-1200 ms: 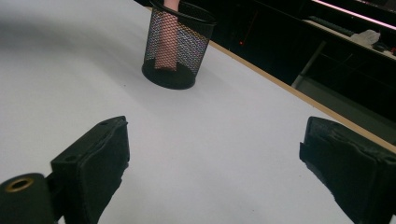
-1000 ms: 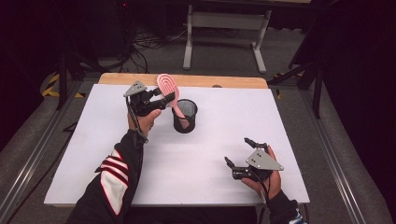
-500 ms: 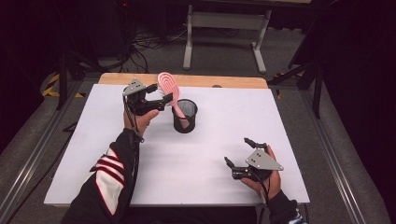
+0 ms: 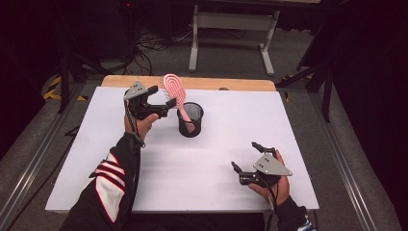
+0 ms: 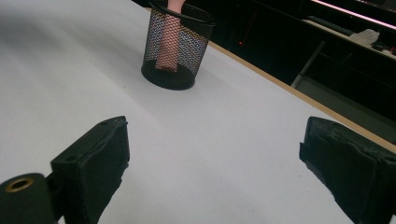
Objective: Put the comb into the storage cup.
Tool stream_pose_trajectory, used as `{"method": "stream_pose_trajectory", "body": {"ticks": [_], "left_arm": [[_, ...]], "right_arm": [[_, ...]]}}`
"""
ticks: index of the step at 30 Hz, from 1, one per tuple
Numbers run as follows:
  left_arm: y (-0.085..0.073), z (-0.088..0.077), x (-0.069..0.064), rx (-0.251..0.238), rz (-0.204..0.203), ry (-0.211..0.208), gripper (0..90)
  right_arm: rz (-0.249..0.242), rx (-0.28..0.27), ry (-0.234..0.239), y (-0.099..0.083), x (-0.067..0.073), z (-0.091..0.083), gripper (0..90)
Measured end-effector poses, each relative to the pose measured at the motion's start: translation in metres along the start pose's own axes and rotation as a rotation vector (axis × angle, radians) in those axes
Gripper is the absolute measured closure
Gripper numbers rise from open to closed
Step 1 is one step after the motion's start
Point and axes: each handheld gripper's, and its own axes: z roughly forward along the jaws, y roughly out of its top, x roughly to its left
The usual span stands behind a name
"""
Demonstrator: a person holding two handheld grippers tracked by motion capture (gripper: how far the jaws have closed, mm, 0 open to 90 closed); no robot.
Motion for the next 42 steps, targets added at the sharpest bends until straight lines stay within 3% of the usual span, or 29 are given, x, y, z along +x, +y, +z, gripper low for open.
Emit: {"method": "stream_pose_trajectory", "body": {"ticks": [17, 25, 28, 38, 42], "left_arm": [[-0.009, -0.013, 0.001, 0.022, 0.061, 0.005, 3.7], [-0.013, -0.020, -0.004, 0.033, 0.115, 0.005, 4.1], [-0.014, -0.022, -0.007, 0.038, 0.125, 0.001, 4.1], [-0.017, -0.027, -0.027, 0.046, 0.223, -0.005, 4.1], [-0.017, -0.029, -0.031, 0.045, 0.240, -0.009, 4.0]], "right_arm": [[-0.001, -0.001, 0.000, 0.000, 0.000, 0.000, 8.8], [-0.002, -0.003, -0.004, 0.000, 0.001, 0.000, 8.8], [-0.001, -0.003, -0.004, 0.000, 0.001, 0.000, 8.8], [-0.002, 0.000, -0.001, 0.000, 0.001, 0.001, 8.7], [-0.003, 0.000, -0.002, 0.000, 0.001, 0.001, 8.7]]}}
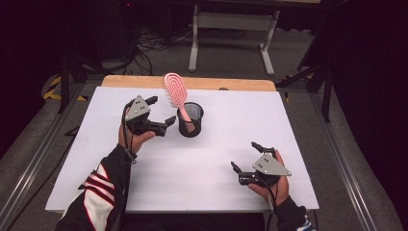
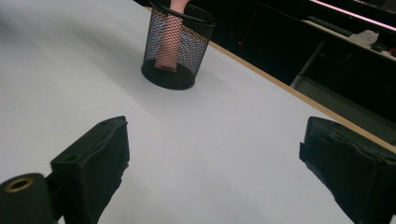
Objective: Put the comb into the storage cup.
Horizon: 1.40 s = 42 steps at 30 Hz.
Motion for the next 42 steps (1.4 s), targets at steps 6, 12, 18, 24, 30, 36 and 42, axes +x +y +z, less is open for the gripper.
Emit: {"method": "stream_pose_trajectory", "body": {"ticks": [6, 12, 18, 24, 30, 36, 42], "left_arm": [[-0.002, -0.003, -0.005, 0.000, 0.020, -0.001, 4.2], [-0.003, -0.007, -0.009, 0.003, 0.041, -0.011, 4.4], [-0.005, -0.010, -0.013, 0.001, 0.066, -0.013, 4.6], [-0.008, -0.014, -0.018, -0.002, 0.073, -0.029, 5.2], [-0.009, -0.015, -0.024, 0.011, 0.102, -0.045, 5.1], [-0.011, -0.017, -0.030, 0.015, 0.123, -0.057, 5.2], [-0.012, -0.020, -0.037, 0.018, 0.147, -0.061, 5.4]], "right_arm": [[0.004, 0.000, 0.000, 0.000, 0.000, 0.000, 8.7], [0.006, -0.004, 0.002, 0.000, 0.001, 0.000, 8.7], [0.007, -0.003, -0.002, 0.000, 0.000, 0.000, 8.7], [0.005, -0.005, -0.002, 0.000, 0.000, 0.000, 8.6], [0.003, -0.006, 0.000, 0.000, 0.001, 0.000, 8.5], [-0.003, -0.008, -0.003, 0.001, 0.001, -0.001, 8.5], [-0.005, -0.013, -0.003, 0.001, 0.001, -0.002, 8.5]]}}
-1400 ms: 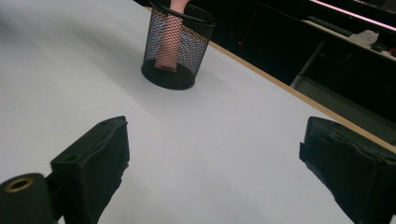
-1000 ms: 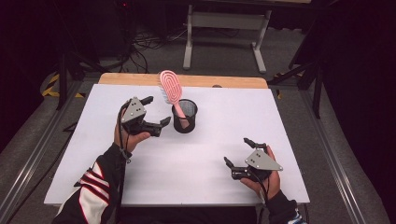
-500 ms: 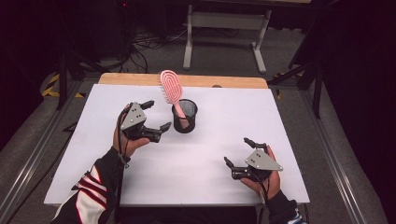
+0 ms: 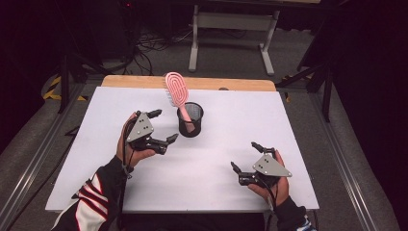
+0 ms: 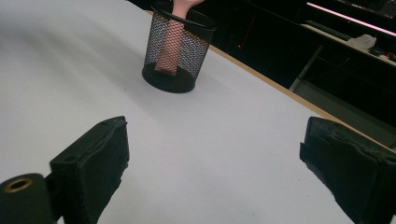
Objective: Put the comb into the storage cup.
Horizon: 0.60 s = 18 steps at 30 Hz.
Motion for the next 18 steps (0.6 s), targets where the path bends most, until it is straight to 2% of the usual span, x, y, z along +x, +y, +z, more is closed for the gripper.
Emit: {"method": "stream_pose_trajectory", "body": {"ticks": [10, 18], "left_arm": [[0.000, -0.010, -0.009, 0.002, 0.032, -0.016, 5.5], [-0.004, -0.016, -0.015, 0.006, 0.037, -0.026, 5.5]], "right_arm": [[-0.005, -0.004, 0.000, 0.001, 0.000, -0.001, 8.5], [-0.005, -0.006, -0.003, 0.001, 0.001, -0.001, 8.5]]}}
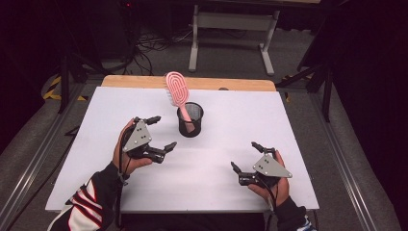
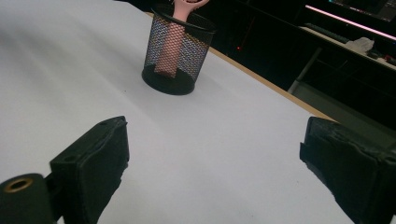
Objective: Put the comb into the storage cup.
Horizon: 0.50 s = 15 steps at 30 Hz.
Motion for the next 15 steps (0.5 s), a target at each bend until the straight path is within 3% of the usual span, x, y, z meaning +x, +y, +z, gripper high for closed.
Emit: {"method": "stream_pose_trajectory", "body": {"ticks": [15], "left_arm": [[-0.011, -0.017, -0.014, 0.029, 0.033, -0.027, 5.7]], "right_arm": [[-0.002, -0.001, -0.001, 0.000, 0.000, 0.000, 8.5]]}}
